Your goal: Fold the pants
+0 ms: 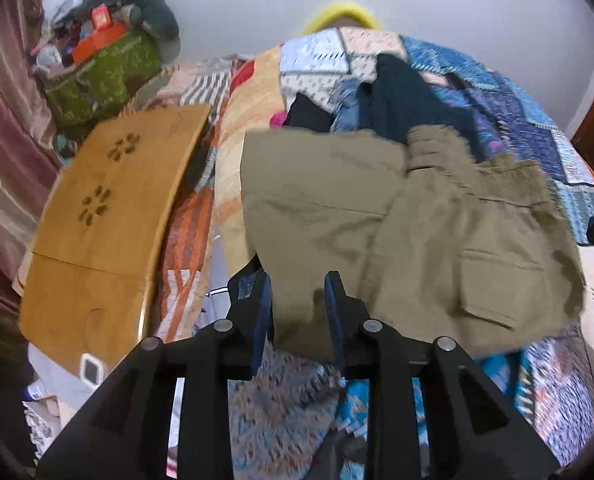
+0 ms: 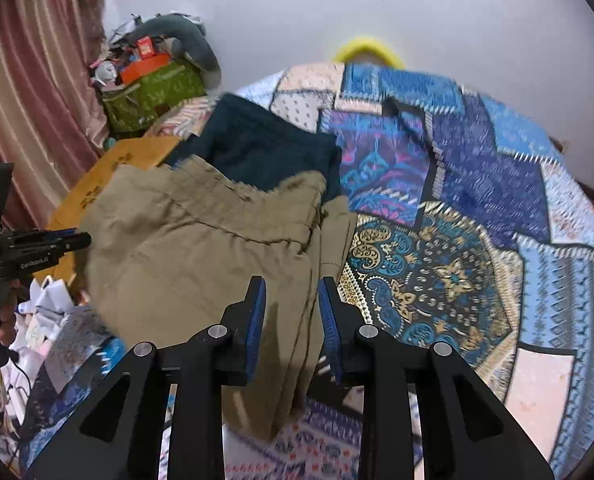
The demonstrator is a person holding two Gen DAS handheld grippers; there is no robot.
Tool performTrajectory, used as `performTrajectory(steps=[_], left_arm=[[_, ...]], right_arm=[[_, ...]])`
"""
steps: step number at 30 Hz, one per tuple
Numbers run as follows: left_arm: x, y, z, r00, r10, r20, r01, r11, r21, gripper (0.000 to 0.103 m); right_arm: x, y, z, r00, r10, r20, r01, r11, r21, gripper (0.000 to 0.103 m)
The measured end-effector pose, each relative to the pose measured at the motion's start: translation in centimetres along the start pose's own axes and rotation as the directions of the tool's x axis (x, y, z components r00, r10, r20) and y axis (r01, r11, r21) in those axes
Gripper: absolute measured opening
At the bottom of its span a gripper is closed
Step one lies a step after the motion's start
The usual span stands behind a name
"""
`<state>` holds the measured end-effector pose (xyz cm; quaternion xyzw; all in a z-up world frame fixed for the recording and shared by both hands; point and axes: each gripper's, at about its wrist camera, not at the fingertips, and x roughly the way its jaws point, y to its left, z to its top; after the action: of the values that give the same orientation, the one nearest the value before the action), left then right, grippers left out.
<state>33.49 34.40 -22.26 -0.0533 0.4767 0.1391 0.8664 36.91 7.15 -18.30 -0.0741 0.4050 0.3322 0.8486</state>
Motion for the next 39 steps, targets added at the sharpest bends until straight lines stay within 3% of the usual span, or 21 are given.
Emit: performTrajectory(steps=[5, 10, 16, 22, 26, 27, 29, 32, 39], left_arm=[[-7.9, -1.8, -0.7, 0.991, -0.025, 0.129, 0.021, 0.999, 0.035, 0.028], [-17.4, -3.7, -2.0, 0.955, -0.055, 0.291, 0.043, 0.998, 0.050, 0.028], [-28.1, -6.4, -6.6, 0.874, -0.094, 0.476, 0.061, 0.995, 0.084, 0.028], [-35.0, -8.8, -11.9, 0.804, -0.117, 0.583, 0.063, 0.992, 0.111, 0.029], [-38.5, -9.6, -15.3, 0.753, -0.114, 0.648, 0.066, 0.993, 0.099, 0.049], [-39.3, -9.7, -16.1, 0.738, -0.107, 0.666, 0.061, 0.994, 0.092, 0.057], [-40.7, -9.9, -17.4, 0.713, -0.108, 0.692, 0.066, 0.994, 0.087, 0.065], [-41.9, -10.1, -18.9, 0.694, -0.095, 0.714, 0.064, 0.995, 0.070, 0.076], [-43.0, -10.2, -20.7, 0.674, -0.084, 0.734, 0.055, 0.996, 0.064, 0.093]], right_arm=[[-6.7, 2.1, 0.5, 0.992, 0.027, 0.123, -0.022, 0.999, -0.043, 0.025], [-14.6, 4.5, 0.0, 0.961, 0.075, 0.267, -0.055, 0.995, -0.082, 0.025], [-23.1, 7.3, -2.2, 0.900, 0.124, 0.419, -0.073, 0.988, -0.136, 0.025], [-29.5, 9.6, -5.8, 0.830, 0.168, 0.532, -0.097, 0.983, -0.159, 0.025], [-32.1, 10.8, -8.0, 0.797, 0.156, 0.584, -0.070, 0.983, -0.167, 0.027], [-32.7, 11.1, -8.6, 0.790, 0.154, 0.593, -0.067, 0.984, -0.166, 0.030], [-33.6, 11.5, -9.5, 0.775, 0.135, 0.617, -0.048, 0.987, -0.155, 0.055], [-34.1, 11.6, -10.2, 0.757, 0.112, 0.644, -0.030, 0.990, -0.136, 0.079], [-34.5, 12.0, -10.8, 0.753, 0.071, 0.654, 0.005, 0.994, -0.113, 0.101]])
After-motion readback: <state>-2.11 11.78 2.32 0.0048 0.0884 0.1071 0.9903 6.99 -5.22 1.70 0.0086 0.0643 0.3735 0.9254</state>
